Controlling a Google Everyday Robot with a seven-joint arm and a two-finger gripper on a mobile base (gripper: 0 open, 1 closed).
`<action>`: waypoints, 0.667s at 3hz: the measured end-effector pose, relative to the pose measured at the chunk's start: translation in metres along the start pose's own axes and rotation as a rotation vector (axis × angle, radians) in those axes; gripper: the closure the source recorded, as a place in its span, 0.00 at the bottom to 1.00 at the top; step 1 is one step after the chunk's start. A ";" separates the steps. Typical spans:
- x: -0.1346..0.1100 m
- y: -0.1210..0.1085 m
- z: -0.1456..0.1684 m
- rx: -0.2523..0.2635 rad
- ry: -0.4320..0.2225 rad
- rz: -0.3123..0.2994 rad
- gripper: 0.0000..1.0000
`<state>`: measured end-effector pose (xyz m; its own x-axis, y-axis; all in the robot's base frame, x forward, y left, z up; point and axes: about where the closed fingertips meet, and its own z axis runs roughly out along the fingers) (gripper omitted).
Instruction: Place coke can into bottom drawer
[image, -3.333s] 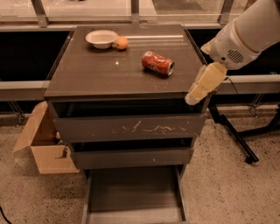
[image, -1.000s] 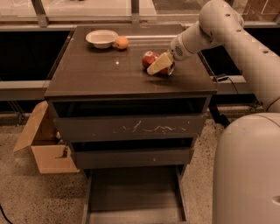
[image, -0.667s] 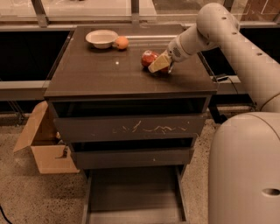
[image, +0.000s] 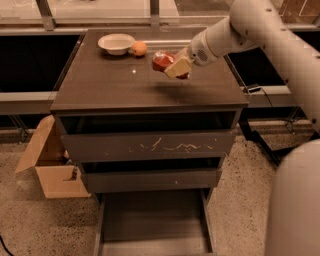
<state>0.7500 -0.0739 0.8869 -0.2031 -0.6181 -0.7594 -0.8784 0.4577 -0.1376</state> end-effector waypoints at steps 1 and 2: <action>-0.023 0.041 -0.046 -0.050 -0.111 -0.064 1.00; -0.024 0.043 -0.046 -0.054 -0.119 -0.065 1.00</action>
Offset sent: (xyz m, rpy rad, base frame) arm -0.0427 0.0034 0.0344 0.0667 -0.0504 0.0785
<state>0.6973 -0.0691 0.9283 -0.0952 -0.5633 -0.8208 -0.9108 0.3821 -0.1566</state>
